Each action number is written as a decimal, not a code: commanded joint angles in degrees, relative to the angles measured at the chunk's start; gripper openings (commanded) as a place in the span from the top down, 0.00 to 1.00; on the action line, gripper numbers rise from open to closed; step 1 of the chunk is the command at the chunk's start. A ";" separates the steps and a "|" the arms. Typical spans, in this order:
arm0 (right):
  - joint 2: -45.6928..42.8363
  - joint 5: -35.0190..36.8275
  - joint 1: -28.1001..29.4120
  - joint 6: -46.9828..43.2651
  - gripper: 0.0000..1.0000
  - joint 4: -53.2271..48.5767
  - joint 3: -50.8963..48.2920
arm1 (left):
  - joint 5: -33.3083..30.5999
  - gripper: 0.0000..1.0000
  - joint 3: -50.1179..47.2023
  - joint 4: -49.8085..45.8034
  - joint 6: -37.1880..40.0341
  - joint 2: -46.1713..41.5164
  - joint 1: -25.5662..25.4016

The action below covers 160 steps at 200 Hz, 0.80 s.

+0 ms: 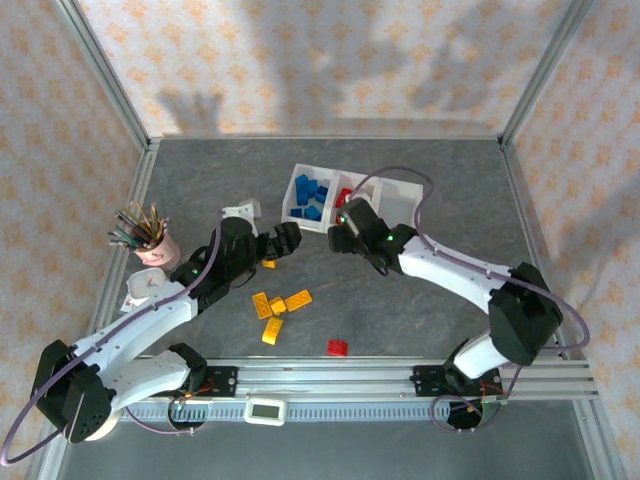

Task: Sort the legos into containers by color
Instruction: Pick up the lego from the bottom-center of the table.

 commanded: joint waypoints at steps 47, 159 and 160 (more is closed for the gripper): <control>-4.46 1.39 13.10 6.80 0.20 -6.70 -7.03 | 1.94 0.01 -6.11 -3.19 -3.69 -5.04 0.28; -2.34 1.56 32.53 20.18 0.12 -7.66 -12.65 | 0.71 0.01 -8.36 -5.26 -3.97 -5.05 0.18; -2.20 1.57 32.59 20.25 0.12 -7.67 -12.66 | 0.71 0.01 -8.36 -5.19 -3.98 -5.05 0.23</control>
